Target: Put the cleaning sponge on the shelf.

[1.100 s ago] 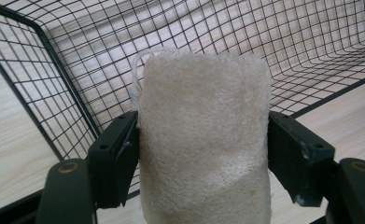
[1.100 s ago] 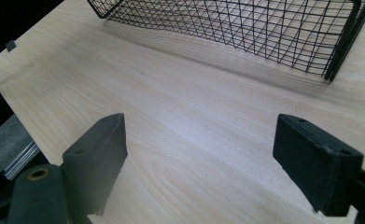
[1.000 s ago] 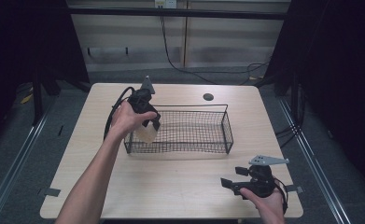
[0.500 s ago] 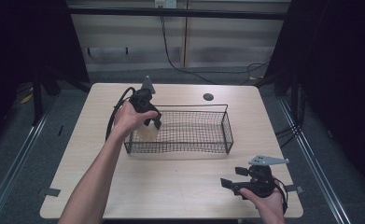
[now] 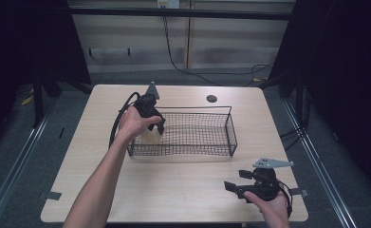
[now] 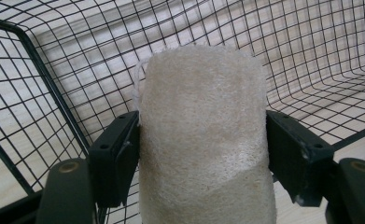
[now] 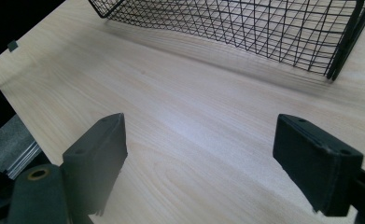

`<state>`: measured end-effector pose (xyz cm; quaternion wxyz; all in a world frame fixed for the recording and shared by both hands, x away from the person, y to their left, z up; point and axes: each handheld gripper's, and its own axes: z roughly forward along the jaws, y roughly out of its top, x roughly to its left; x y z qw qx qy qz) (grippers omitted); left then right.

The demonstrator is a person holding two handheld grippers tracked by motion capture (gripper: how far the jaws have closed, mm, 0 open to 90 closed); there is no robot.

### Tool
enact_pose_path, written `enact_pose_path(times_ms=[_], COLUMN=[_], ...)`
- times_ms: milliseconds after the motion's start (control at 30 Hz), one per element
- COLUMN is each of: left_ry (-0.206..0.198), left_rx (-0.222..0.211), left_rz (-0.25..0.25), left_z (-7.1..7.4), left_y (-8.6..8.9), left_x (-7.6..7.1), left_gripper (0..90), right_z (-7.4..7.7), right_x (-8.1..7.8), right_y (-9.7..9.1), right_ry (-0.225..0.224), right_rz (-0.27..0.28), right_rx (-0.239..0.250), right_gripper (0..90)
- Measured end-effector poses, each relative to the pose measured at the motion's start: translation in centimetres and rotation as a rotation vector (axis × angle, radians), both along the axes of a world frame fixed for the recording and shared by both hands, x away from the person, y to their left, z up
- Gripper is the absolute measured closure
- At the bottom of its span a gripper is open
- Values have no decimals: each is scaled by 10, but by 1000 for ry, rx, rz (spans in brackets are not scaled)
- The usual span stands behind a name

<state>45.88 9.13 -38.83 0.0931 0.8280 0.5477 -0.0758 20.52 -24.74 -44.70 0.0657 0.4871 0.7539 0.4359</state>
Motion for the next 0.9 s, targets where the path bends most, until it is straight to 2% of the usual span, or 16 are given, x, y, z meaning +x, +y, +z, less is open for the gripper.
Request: enact_pose_path(times_ms=[133,300,467,800,867,900], left_ry=[6,18,18,35,21,23], left_rx=[0,3,17,5,20,14], left_rz=[22,25,43,60,71,72], left_z=[-6,-14,-17,-29,-31,-32], left_y=[0,1,-1,1,0,1], left_x=[0,1,1,3,2,3], left_gripper=[302,302,302,301,301,301], right_z=[0,0,0,0,0,0], right_x=[0,0,0,0,0,0], right_y=[0,0,1,1,1,1], right_ry=[-3,-2,-2,-1,0,3], right_rz=[4,3,5,6,6,5], right_rx=[0,-1,-1,-1,0,-1], right_gripper=[176,177,177,177,177,177])
